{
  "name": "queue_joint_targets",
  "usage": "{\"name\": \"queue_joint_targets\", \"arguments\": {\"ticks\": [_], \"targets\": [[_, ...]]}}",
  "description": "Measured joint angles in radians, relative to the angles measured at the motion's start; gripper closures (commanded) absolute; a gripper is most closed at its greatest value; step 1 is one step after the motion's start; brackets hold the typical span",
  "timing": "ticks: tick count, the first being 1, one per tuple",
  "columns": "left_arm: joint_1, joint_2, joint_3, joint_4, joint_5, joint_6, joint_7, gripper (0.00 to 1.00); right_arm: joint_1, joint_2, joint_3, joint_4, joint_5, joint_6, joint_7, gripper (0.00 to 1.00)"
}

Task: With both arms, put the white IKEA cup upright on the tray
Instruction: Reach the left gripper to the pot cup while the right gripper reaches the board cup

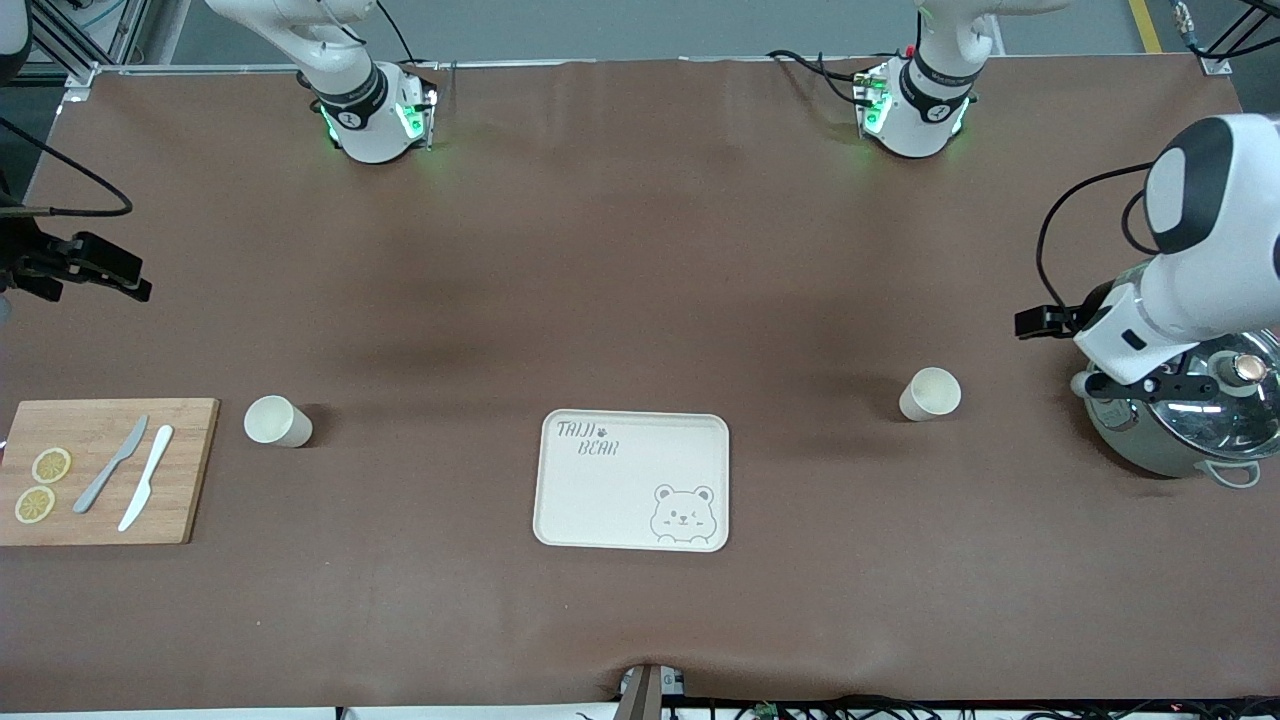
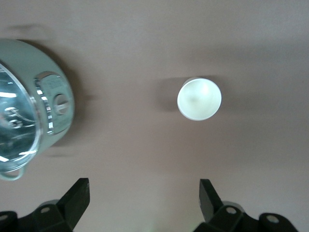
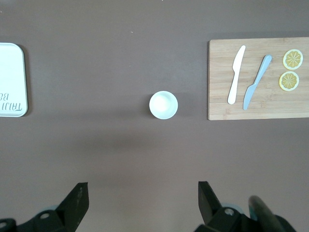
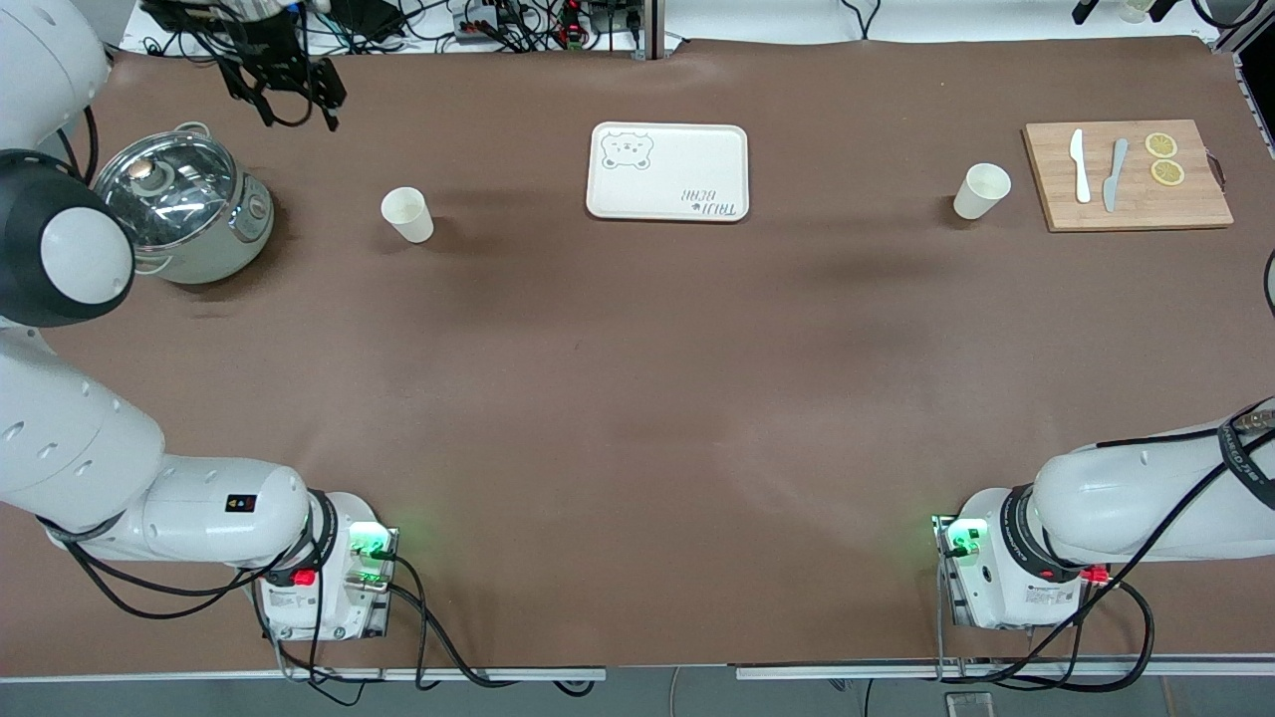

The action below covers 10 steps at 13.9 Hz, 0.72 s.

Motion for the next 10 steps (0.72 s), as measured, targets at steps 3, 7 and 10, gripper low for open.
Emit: {"name": "queue_joint_targets", "arguments": {"ticks": [3, 7, 10], "targets": [[0.001, 0.002, 0.000, -0.141, -0.034, 0.164, -0.052, 0.00, -0.001, 0.030, -0.001, 0.000, -0.001, 0.003, 0.000, 0.00], [-0.001, 0.008, -0.001, -0.319, -0.051, 0.406, -0.085, 0.00, -0.005, 0.061, -0.003, 0.000, -0.003, 0.010, 0.000, 0.00], [-0.001, 0.052, -0.002, -0.367, -0.084, 0.510, -0.087, 0.12, -0.013, 0.077, -0.003, 0.000, -0.003, 0.011, 0.000, 0.00]]}}
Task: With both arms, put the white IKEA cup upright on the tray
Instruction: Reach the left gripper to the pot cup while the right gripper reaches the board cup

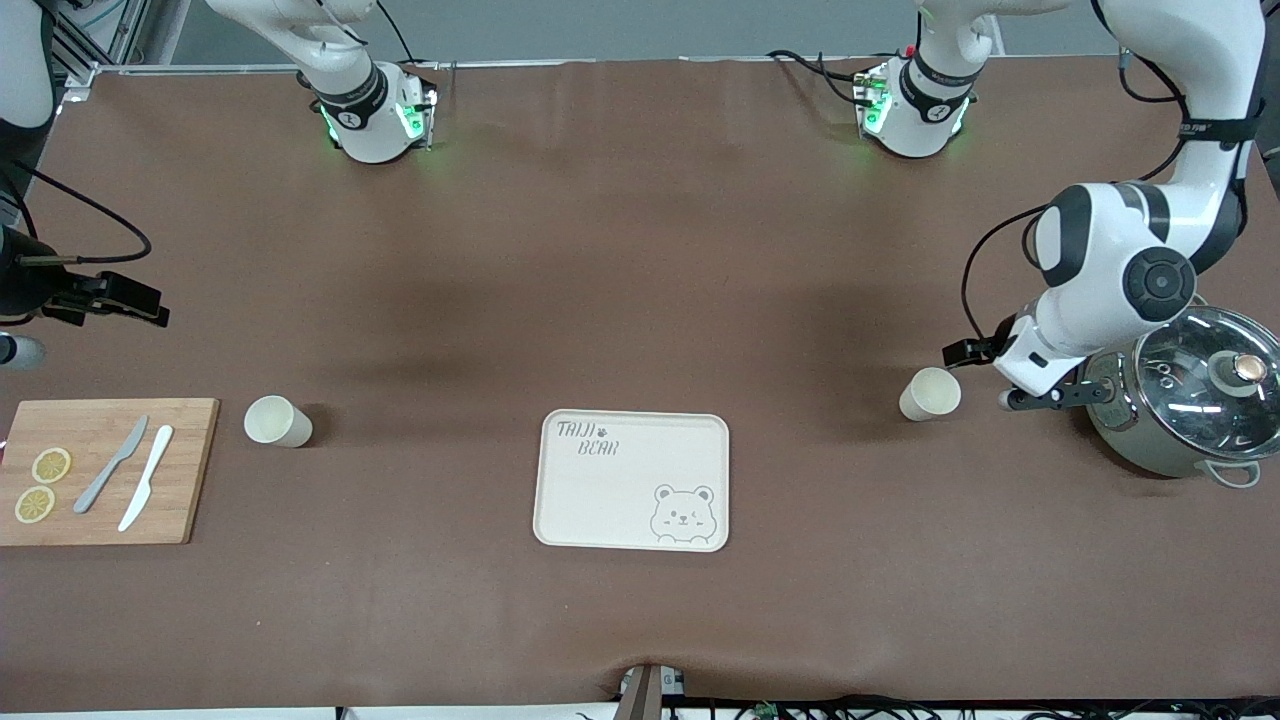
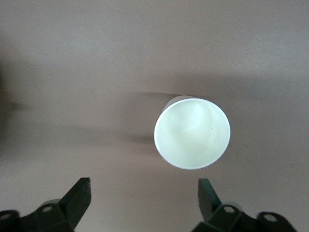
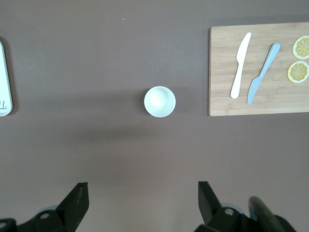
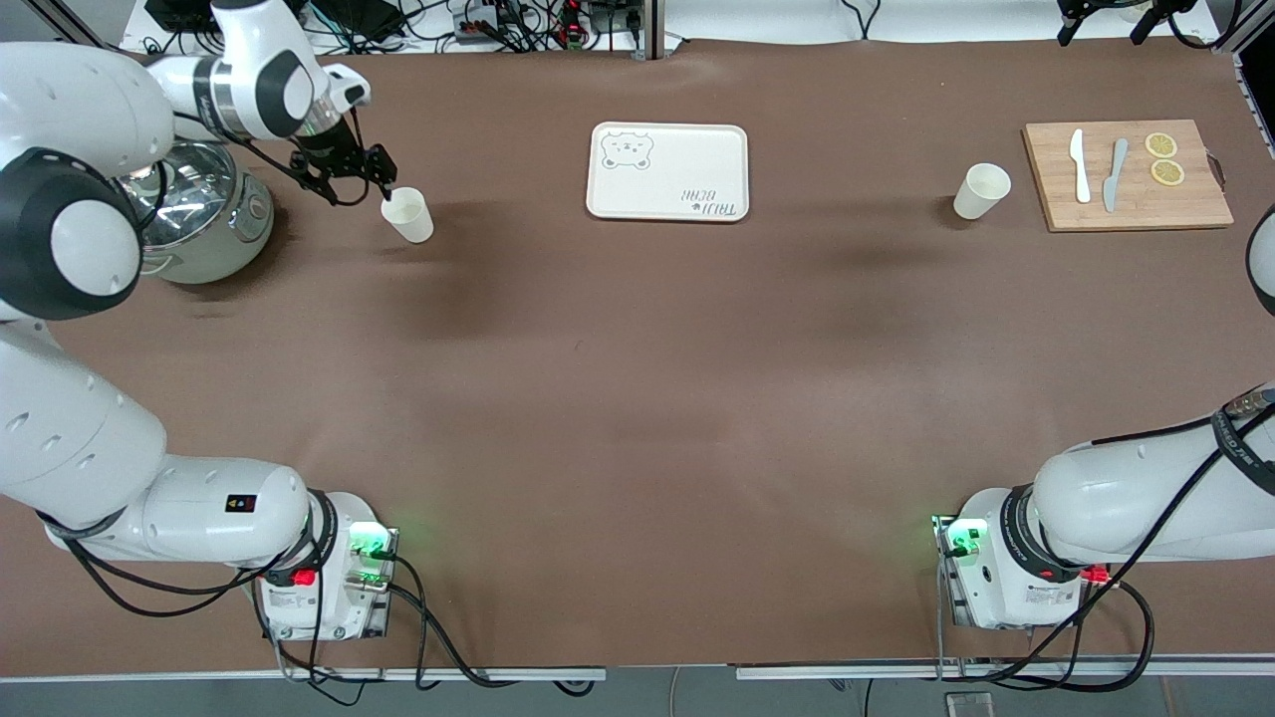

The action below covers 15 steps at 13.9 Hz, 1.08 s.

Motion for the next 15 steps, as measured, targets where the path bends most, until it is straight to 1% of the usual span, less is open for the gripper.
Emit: {"name": "queue_joint_targets", "arguments": {"ticks": [1, 4, 5, 6, 7, 8, 10, 13, 15], "targets": [[0.000, 0.023, 0.000, -0.002, -0.005, 0.026, 0.000, 0.15, -0.002, 0.008, 0.000, 0.000, 0.000, 0.005, 0.000, 0.00], [0.000, 0.085, 0.000, -0.003, -0.008, 0.087, -0.002, 0.18, -0.013, 0.038, -0.001, 0.000, 0.000, 0.021, 0.000, 0.00], [0.000, 0.099, 0.000, -0.002, -0.008, 0.101, -0.003, 0.22, -0.018, 0.051, -0.002, -0.001, 0.000, 0.032, 0.000, 0.00], [0.000, 0.110, 0.000, -0.002, -0.008, 0.113, -0.003, 0.30, -0.024, 0.067, -0.002, -0.002, 0.000, 0.046, 0.000, 0.00], [0.001, 0.119, 0.000, -0.002, -0.008, 0.123, -0.004, 0.39, -0.028, 0.086, -0.002, -0.004, 0.000, 0.058, 0.000, 0.00], [0.001, 0.127, 0.000, -0.002, -0.008, 0.135, -0.005, 0.55, -0.030, 0.105, -0.002, -0.010, 0.000, 0.075, 0.000, 0.00], [0.001, 0.142, 0.000, -0.002, -0.008, 0.158, -0.005, 1.00, -0.033, 0.139, -0.002, -0.044, 0.000, 0.135, 0.001, 0.00], [0.000, 0.151, -0.001, 0.002, -0.009, 0.168, -0.005, 1.00, -0.041, 0.165, -0.003, -0.100, 0.000, 0.223, 0.001, 0.00], [-0.001, 0.149, -0.005, 0.015, -0.010, 0.168, -0.005, 1.00, -0.046, 0.180, -0.003, -0.120, 0.000, 0.251, 0.002, 0.00]]}}
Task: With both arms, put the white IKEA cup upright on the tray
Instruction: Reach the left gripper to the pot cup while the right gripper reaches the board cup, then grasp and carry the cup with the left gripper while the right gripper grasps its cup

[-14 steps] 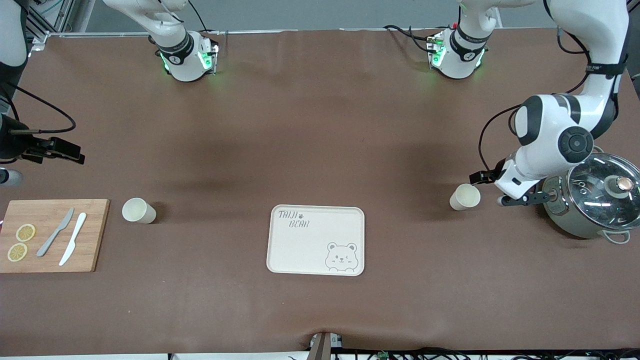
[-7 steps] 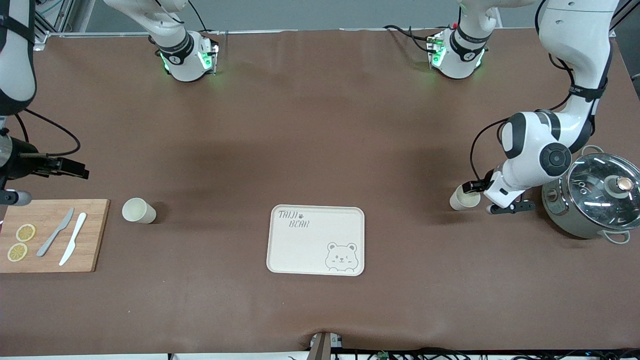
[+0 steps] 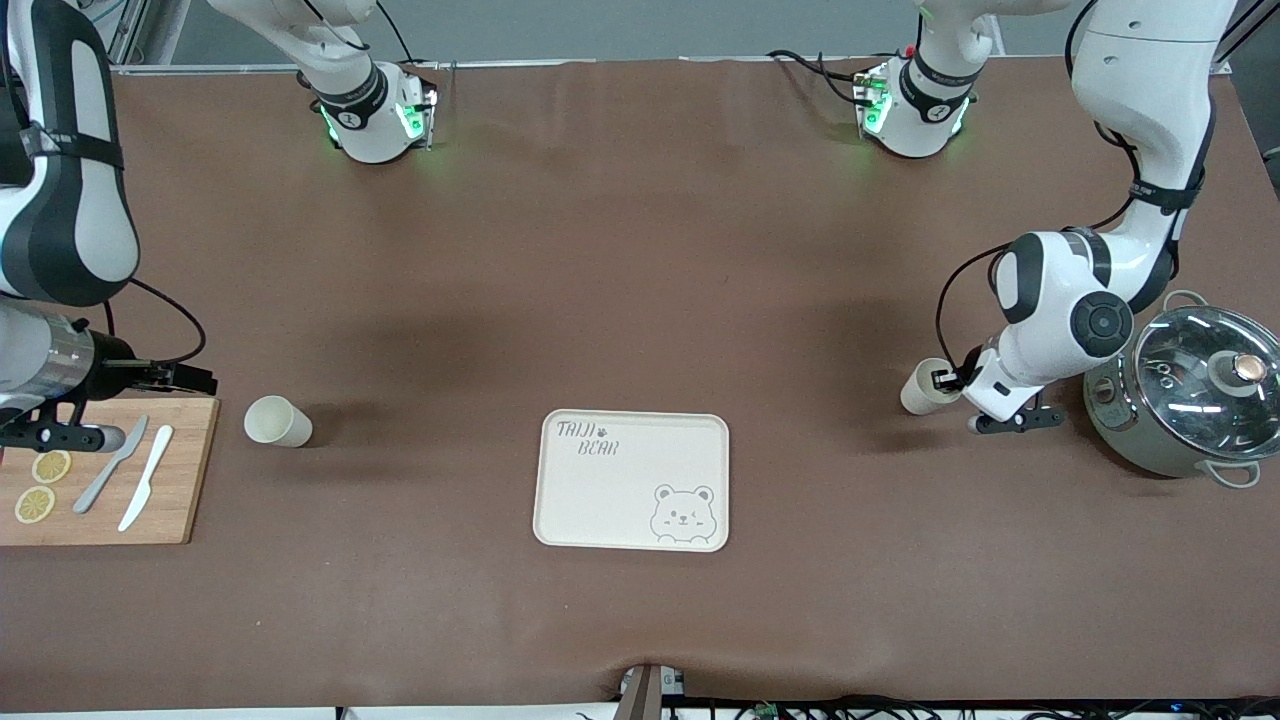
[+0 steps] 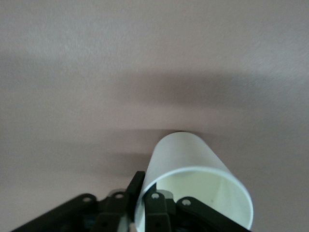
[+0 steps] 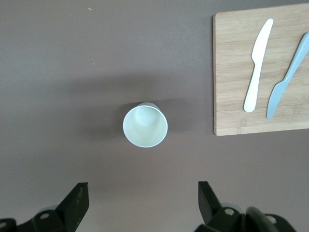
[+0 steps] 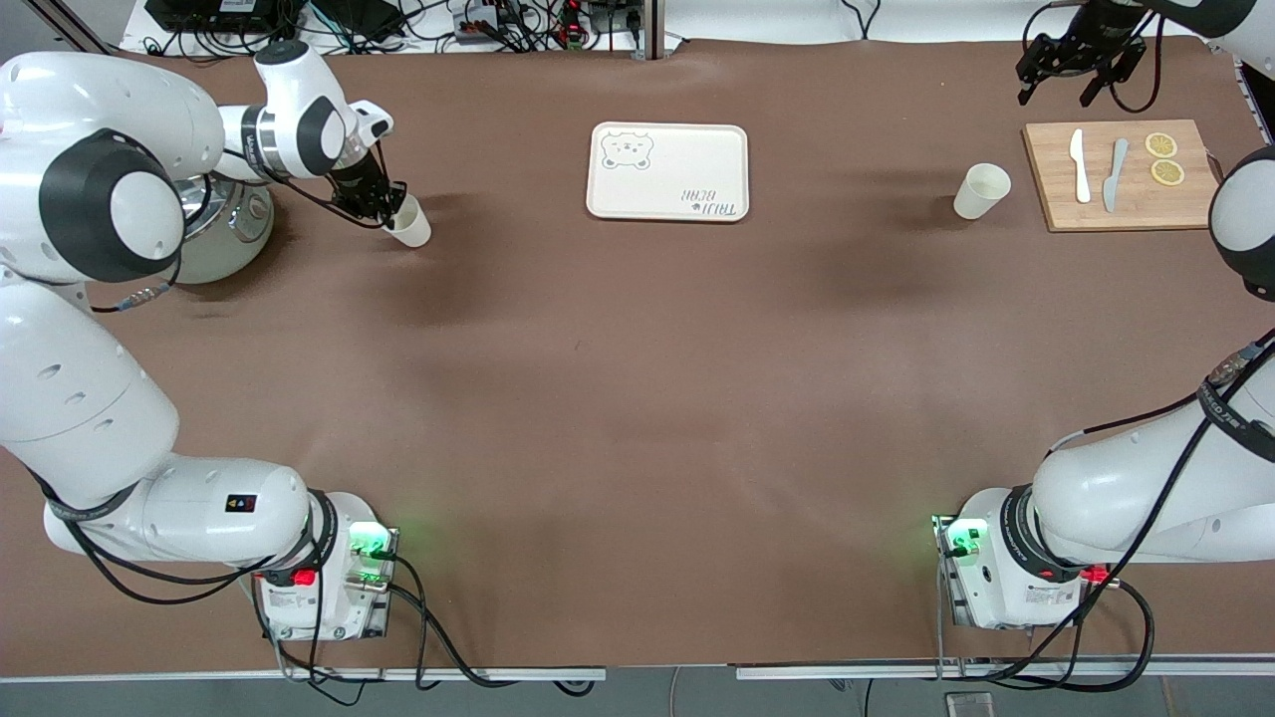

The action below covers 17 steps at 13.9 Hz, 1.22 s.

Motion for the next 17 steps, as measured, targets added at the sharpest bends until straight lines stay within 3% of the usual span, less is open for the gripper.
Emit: {"name": "queue_joint_targets", "arguments": {"ticks": [4, 9, 12, 17], "targets": [[-0.028, 0.000, -0.005, 0.048, 0.000, 0.000, -0.078, 1.00, -0.021, 0.029, -0.001, -0.077, 0.000, 0.139, 0.000, 0.00], [-0.152, 0.001, -0.009, 0.135, 0.000, -0.038, -0.299, 1.00, -0.042, 0.084, -0.003, -0.161, 0.001, 0.293, 0.004, 0.00], [-0.194, 0.003, -0.009, 0.213, 0.000, -0.123, -0.414, 1.00, -0.062, 0.125, -0.003, -0.164, 0.027, 0.317, 0.005, 0.12], [-0.259, 0.073, -0.009, 0.381, 0.000, -0.177, -0.598, 1.00, -0.064, 0.160, -0.002, -0.193, 0.054, 0.384, 0.007, 0.50]]}}
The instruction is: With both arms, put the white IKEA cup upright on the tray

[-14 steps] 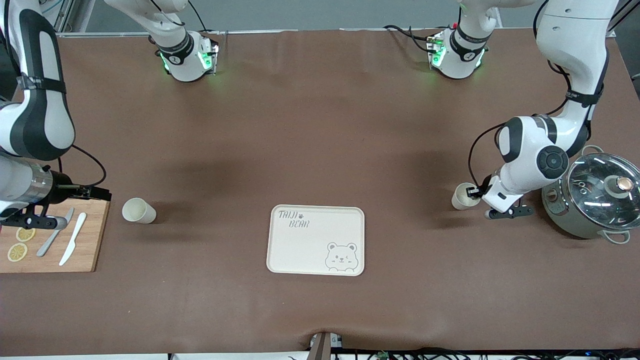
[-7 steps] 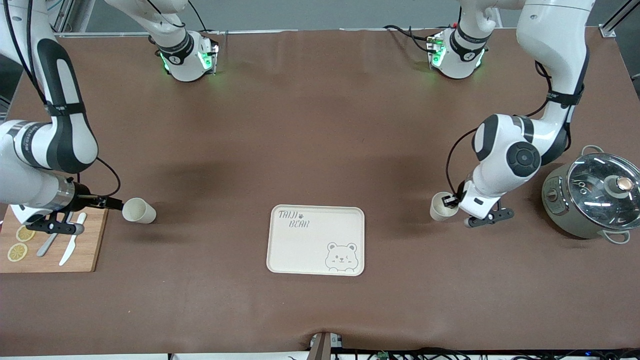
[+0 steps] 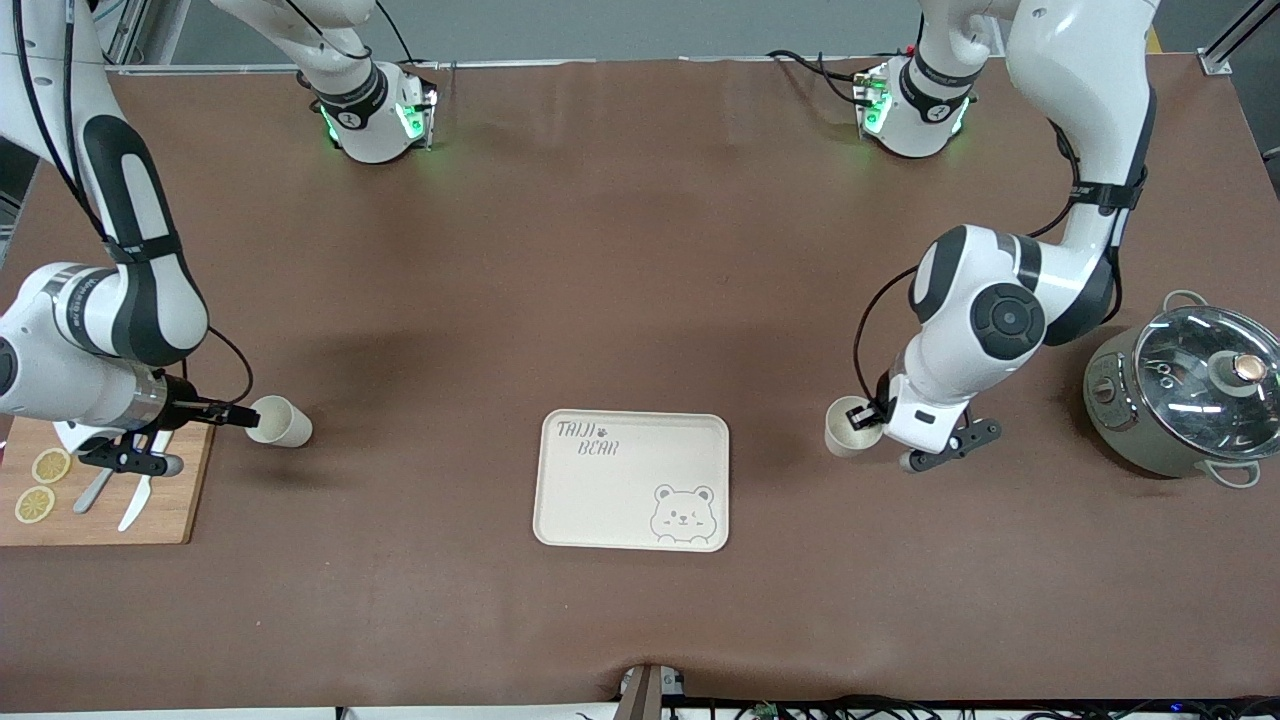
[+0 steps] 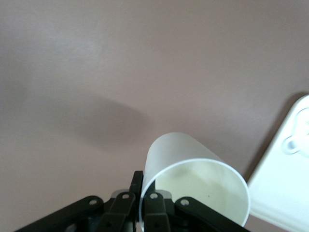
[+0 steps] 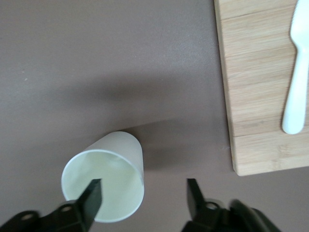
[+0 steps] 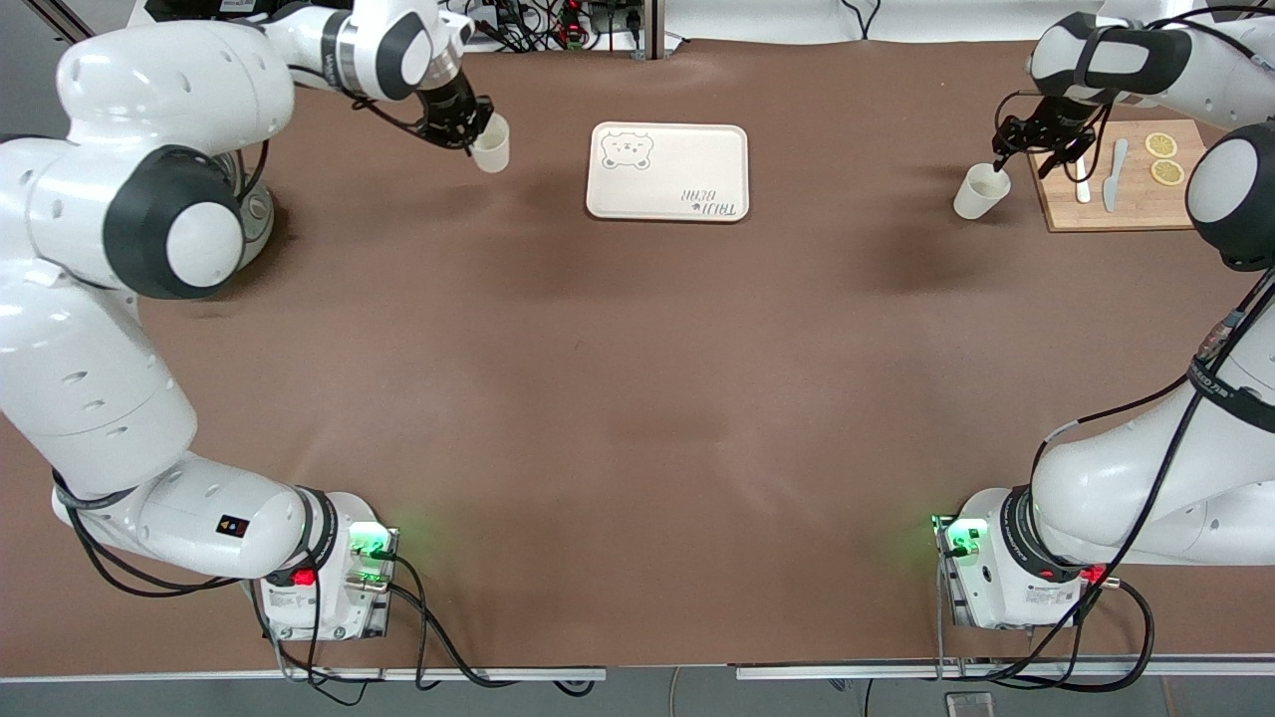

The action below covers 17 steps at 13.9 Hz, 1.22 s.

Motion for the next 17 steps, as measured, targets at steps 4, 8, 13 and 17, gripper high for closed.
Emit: {"name": "queue_joint_targets", "arguments": {"ticks": [4, 8, 13, 17], "targets": [[-0.055, 0.104, -0.001, 0.134, 0.000, -0.002, -0.145, 1.00, 0.000, 0.009, 0.002, -0.053, 0.024, 0.063, 0.001, 0.88], [-0.108, 0.201, -0.003, 0.247, -0.005, -0.003, -0.284, 1.00, 0.000, 0.014, 0.003, -0.054, 0.029, 0.065, 0.001, 1.00], [-0.187, 0.269, -0.004, 0.338, -0.068, -0.002, -0.370, 1.00, 0.000, 0.013, 0.003, -0.038, 0.029, 0.032, 0.001, 1.00], [-0.228, 0.317, -0.005, 0.339, -0.073, 0.040, -0.384, 1.00, 0.001, 0.009, 0.007, 0.074, 0.029, -0.132, 0.001, 1.00]]}}
